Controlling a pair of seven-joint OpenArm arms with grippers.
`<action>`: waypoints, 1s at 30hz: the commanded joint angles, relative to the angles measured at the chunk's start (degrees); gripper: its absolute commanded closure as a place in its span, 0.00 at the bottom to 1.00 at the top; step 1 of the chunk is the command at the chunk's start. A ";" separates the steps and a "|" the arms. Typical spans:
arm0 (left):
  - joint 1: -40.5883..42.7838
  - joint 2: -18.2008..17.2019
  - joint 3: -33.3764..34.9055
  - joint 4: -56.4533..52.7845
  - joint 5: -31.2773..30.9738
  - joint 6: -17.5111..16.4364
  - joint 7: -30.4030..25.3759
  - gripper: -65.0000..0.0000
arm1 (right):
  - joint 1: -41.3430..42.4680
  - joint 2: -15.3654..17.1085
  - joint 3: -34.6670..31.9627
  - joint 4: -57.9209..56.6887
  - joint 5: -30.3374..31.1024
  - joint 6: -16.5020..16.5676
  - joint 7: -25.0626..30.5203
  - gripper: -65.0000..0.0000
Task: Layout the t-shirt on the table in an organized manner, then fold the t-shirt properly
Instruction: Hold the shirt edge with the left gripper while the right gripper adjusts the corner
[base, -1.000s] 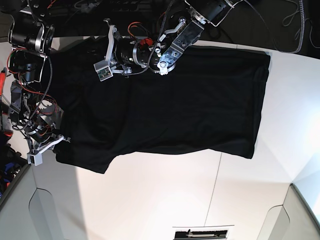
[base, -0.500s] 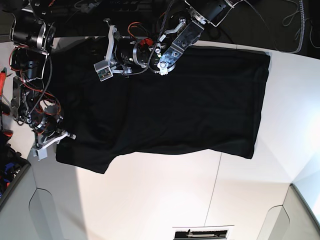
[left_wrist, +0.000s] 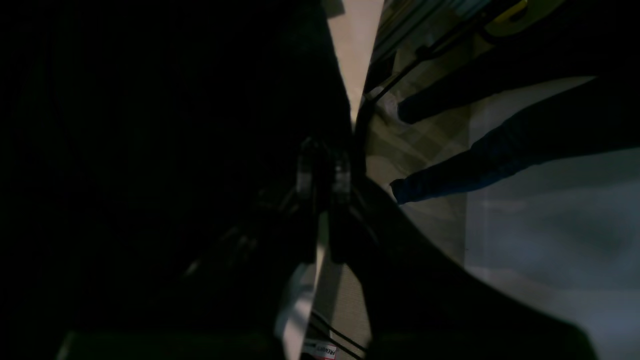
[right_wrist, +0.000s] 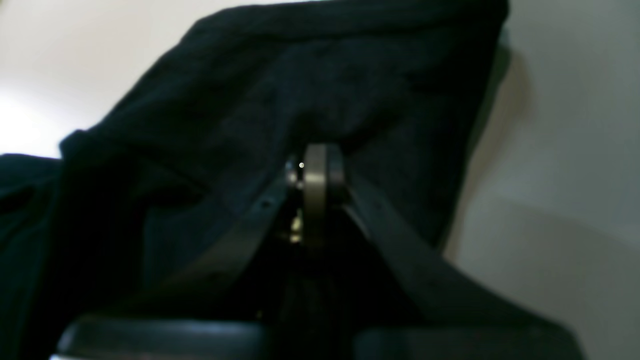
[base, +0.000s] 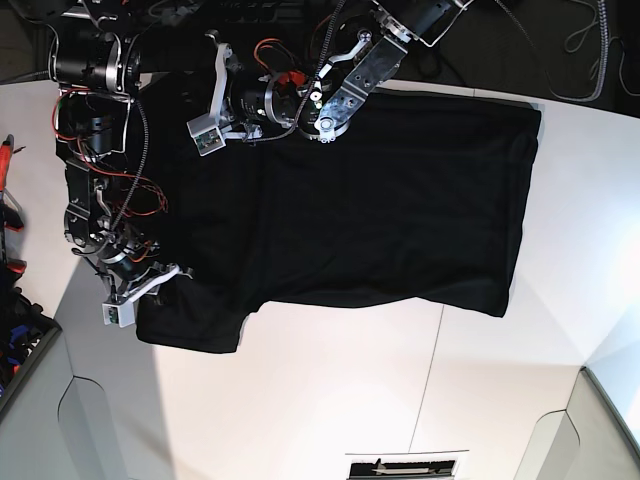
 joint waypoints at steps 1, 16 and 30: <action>-0.33 0.79 0.15 0.61 -0.31 -0.09 0.24 0.94 | 1.60 -0.15 -0.96 0.85 -0.83 -0.46 0.24 1.00; -0.35 0.79 0.15 0.61 -0.31 -0.09 1.11 0.94 | 10.08 0.39 -4.02 1.18 -4.04 -3.48 -3.65 1.00; -0.63 0.74 0.02 0.61 -0.04 -0.07 1.09 0.94 | -13.49 0.07 -4.02 42.53 22.93 3.02 -34.29 1.00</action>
